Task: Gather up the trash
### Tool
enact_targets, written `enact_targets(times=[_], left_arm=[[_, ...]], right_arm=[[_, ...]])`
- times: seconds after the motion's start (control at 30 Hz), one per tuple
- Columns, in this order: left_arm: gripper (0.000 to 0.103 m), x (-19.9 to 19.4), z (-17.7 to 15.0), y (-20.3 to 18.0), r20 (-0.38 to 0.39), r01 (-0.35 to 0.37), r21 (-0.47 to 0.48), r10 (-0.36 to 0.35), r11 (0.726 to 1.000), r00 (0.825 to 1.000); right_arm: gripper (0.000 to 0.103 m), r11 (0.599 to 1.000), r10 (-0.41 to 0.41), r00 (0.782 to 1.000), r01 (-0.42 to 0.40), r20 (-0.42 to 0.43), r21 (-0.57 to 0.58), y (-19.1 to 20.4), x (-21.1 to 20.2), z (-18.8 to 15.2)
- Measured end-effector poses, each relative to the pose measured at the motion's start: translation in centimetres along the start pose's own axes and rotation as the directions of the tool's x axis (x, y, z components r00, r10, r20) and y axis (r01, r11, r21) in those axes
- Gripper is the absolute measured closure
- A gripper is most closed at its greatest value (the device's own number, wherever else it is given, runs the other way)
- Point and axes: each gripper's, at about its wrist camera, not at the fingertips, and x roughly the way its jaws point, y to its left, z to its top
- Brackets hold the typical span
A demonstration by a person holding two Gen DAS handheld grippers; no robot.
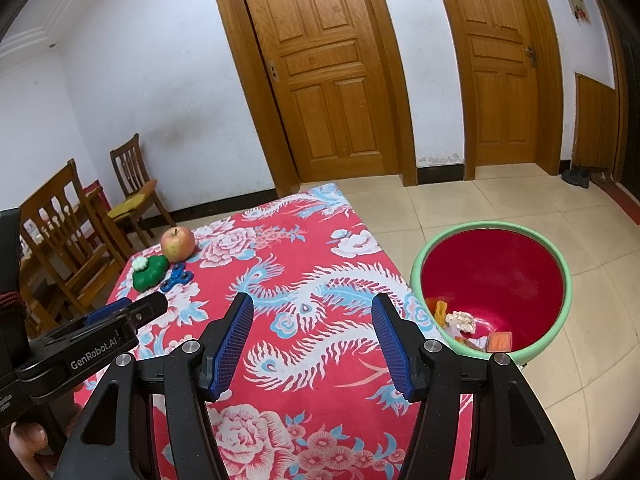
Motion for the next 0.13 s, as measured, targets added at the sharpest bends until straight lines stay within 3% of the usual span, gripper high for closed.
enact_targets(times=[0.13], left_arm=[[0.050,0.31,-0.28,-0.11,-0.009,-0.004,-0.003,0.004,1.000,1.000]], right_arm=[[0.040,1.000,-0.004,1.000,0.004,-0.006,0.005,-0.13,0.16,-0.15]])
